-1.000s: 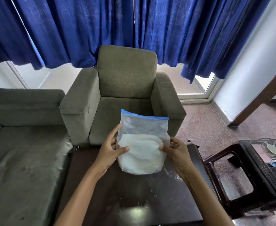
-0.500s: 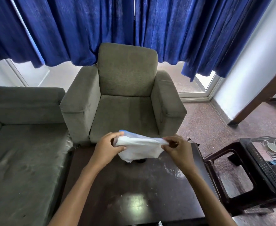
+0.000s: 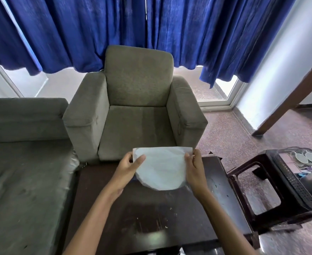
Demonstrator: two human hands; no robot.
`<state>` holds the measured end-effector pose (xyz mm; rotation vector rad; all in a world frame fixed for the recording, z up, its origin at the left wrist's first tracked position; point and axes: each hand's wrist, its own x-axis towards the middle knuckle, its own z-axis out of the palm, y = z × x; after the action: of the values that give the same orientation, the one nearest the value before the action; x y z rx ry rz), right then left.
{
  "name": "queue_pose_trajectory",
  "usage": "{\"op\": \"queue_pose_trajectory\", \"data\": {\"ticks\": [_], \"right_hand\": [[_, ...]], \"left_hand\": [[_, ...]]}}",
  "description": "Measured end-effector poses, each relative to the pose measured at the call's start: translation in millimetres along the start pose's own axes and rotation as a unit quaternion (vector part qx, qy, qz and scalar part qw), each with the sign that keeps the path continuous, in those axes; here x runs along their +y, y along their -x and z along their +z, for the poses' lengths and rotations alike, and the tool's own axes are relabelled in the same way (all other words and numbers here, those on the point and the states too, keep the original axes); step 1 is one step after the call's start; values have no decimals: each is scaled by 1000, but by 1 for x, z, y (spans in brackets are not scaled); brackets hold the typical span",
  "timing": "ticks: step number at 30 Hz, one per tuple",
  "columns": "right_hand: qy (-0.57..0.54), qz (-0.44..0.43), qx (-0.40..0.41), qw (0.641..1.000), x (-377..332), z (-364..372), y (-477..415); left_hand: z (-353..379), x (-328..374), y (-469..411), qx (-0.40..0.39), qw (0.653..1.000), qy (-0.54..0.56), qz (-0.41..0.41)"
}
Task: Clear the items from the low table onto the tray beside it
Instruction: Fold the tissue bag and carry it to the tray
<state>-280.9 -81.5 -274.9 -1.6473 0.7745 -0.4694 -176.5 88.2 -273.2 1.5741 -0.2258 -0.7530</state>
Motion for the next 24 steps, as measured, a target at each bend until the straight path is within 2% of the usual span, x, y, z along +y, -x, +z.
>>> {"op": "queue_pose_trajectory", "data": {"ticks": [3,5,7,9,10,12,13,14,16,19,22,24], "right_hand": [[58,-30,15,998,-3,-2,-2],[47,-35,9,998,-5,-6,-3],[-12,-12,12,1000,-7,-13,-3],[-142,35,11,989,-1,-24,-1],[-252,82,7,964,4,-27,1],[-452,193,-12,871,18,-23,13],[-501,224,-33,835,25,-15,21],[-524,239,-61,815,29,-6,29],[-547,239,-109,795,29,16,43],[-546,231,-112,798,20,37,47],[-491,248,-38,834,21,40,37],[-436,250,2,864,23,36,32]], "left_hand": [[-8,-6,-3,-68,997,28,-14],[-11,-9,-5,-89,995,37,-16],[-11,-11,-7,-78,995,65,-13],[-7,-11,-8,-58,994,90,-8],[-5,-12,-8,-49,993,103,-7],[1,-15,-8,-27,991,134,-1],[5,-18,-8,-11,989,148,2],[10,-21,-7,7,987,161,7],[24,-29,-3,39,982,182,19],[43,-44,7,45,981,187,34],[46,-51,15,6,985,173,2],[37,-49,15,-20,980,190,-50]]}}
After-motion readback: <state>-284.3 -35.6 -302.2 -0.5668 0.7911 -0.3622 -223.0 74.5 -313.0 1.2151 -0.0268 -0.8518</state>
